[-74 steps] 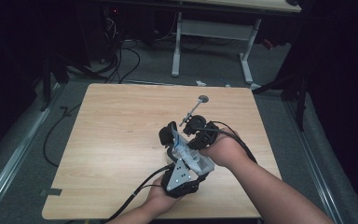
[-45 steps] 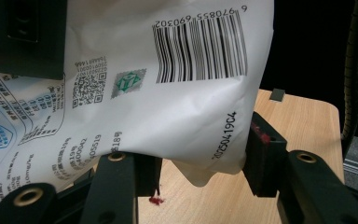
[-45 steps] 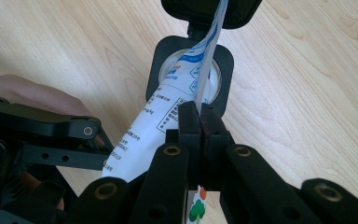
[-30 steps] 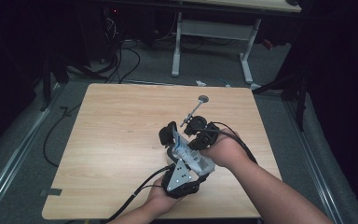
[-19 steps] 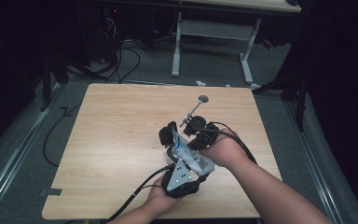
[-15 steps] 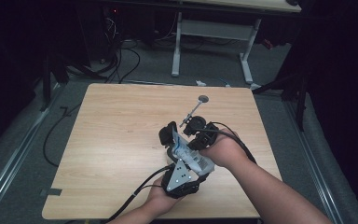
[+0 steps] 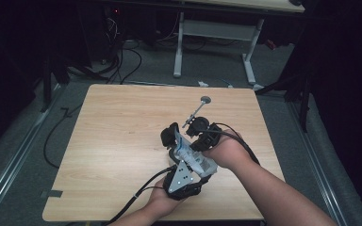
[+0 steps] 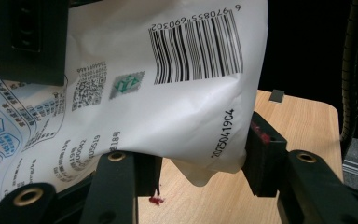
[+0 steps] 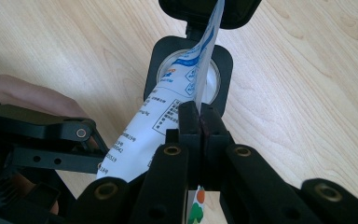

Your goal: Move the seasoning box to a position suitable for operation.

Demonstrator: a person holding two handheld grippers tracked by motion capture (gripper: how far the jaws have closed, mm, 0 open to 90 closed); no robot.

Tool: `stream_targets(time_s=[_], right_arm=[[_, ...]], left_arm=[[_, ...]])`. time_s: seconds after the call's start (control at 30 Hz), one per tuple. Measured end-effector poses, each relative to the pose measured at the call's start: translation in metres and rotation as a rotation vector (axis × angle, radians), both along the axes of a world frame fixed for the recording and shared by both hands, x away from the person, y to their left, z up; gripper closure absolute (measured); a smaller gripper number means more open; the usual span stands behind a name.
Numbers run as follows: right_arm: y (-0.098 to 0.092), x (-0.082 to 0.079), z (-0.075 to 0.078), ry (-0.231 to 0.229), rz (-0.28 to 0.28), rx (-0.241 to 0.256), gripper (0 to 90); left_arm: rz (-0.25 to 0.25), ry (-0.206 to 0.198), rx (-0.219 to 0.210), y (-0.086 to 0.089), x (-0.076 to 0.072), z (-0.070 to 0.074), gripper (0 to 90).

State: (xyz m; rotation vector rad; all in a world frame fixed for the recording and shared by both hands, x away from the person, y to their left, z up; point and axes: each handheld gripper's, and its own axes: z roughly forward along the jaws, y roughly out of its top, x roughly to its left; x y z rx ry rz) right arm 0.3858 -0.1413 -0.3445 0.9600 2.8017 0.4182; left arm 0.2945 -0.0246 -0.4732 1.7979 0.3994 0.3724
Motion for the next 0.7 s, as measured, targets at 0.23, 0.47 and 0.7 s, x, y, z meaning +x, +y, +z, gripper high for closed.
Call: stream_targets(time_s=[0.23,0.47,0.7], right_arm=[[-0.003,-0.002,0.001,-0.001,-0.012,0.004,89.6],[-0.006,-0.004,0.000,-0.004,-0.015,0.004,89.7],[-0.010,-0.007,-0.001,-0.005,-0.016,0.012,89.6]], left_arm=[[-0.005,0.000,0.007,-0.001,0.000,-0.002,54.6],[-0.005,-0.004,0.028,-0.002,-0.001,-0.007,54.6],[-0.005,-0.010,0.039,-0.001,-0.002,-0.011,54.5]])
